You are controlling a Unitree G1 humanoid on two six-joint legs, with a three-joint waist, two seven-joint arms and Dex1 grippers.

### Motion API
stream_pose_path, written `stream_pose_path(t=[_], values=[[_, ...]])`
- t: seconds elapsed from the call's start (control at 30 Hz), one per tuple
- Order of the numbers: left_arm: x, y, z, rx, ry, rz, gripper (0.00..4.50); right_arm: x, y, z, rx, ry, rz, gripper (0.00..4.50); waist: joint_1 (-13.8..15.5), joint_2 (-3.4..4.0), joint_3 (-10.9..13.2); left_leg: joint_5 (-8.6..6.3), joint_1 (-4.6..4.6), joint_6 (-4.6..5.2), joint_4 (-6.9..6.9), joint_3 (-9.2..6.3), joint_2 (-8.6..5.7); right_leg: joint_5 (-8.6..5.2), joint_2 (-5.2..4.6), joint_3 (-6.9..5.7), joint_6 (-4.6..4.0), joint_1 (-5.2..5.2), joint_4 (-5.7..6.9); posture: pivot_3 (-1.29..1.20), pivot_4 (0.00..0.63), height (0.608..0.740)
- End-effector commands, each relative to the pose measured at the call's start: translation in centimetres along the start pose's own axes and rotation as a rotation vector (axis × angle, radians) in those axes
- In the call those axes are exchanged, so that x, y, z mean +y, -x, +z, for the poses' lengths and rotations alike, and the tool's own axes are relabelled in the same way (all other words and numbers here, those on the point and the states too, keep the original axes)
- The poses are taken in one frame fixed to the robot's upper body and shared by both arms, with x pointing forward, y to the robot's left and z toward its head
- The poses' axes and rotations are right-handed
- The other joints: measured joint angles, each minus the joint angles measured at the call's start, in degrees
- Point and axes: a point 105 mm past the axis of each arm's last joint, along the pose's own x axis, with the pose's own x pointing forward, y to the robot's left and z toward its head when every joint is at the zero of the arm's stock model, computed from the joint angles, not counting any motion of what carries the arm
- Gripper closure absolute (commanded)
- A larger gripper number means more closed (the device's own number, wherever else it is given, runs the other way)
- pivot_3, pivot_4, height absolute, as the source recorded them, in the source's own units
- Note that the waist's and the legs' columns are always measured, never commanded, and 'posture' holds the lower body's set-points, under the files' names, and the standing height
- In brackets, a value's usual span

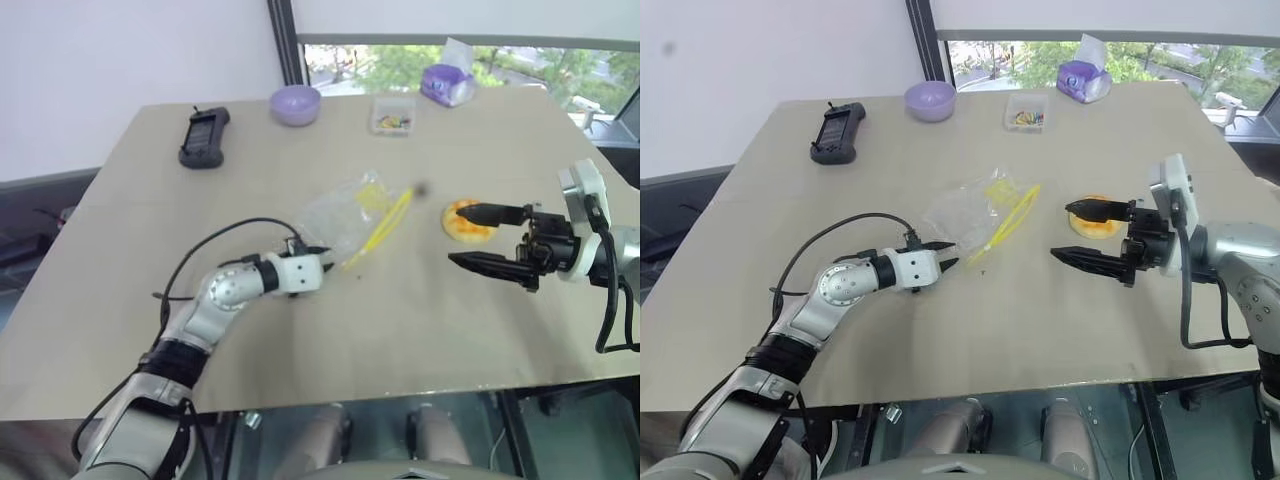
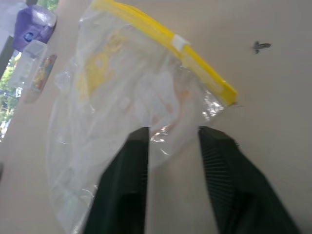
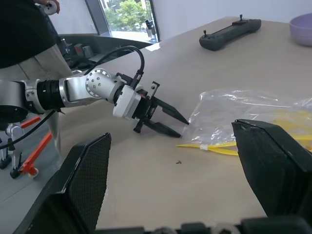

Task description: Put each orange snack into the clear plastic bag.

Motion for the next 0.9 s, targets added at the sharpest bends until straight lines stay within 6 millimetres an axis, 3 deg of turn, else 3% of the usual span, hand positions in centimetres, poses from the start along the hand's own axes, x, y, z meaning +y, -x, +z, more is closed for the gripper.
stream_pose_path(t=[0.03, 0.3, 0.53, 0.73, 0.9], values=[[-3.1, 0.4, -3.6, 0.14, 0.091, -0.061, 4.38, 0.4, 0.2, 1.1, -0.033, 0.049, 0.001, 0.18, -0.2, 0.04, 0.0, 0.0, 0.14, 0.0, -0.05, 0.0, 0.0, -0.01, 0.0, 0.0, 0.0, 0.17, -0.03, 0.0, 0.15, 0.736], [-1.1, 0.6, -1.1, -0.011, 0.048, 0.13, 4.38, 0.3, 0.1, 1.1, -0.033, 0.047, 0.004, 0.18, -0.1, 0.23, -0.1, -0.01, 0.32, 0.01, -0.09, 0.0, 0.05, -0.01, 0.02, 0.01, 0.02, 0.28, -0.05, 0.0, 0.15, 0.736], [-0.3, 2.9, 0.5, -0.112, 0.084, 0.298, 4.38, -0.1, -0.6, 0.9, -0.03, 0.087, -0.025, 0.18, -0.2, -0.24, 0.2, -0.06, 0.08, 0.06, -0.1, -0.02, 0.04, -0.01, 0.01, -0.01, 0.0, 0.19, -0.25, 0.0, 0.15, 0.736], [0.5, 5.2, 1.3, -0.129, 0.16, 0.413, 4.38, -2.1, -4.1, -0.9, 0.055, 0.341, -0.141, 0.18, -0.9, -0.39, 0.3, 0.08, -0.89, -0.17, -0.1, 0.15, 0.05, 0.0, -0.04, 0.15, -0.01, -0.87, -0.25, 0.0, 0.15, 0.736], [-0.3, 5.4, 1.6, -0.106, 0.166, 0.388, 4.38, -2.9, -7.1, -3.5, 0.112, 0.532, -0.151, 0.18, -0.5, -0.6, 0.5, 0.08, -0.98, -0.18, -0.1, 0.15, 0.04, -0.01, 0.05, 0.1, -0.02, -0.96, -0.28, 0.0, 0.15, 0.736]])
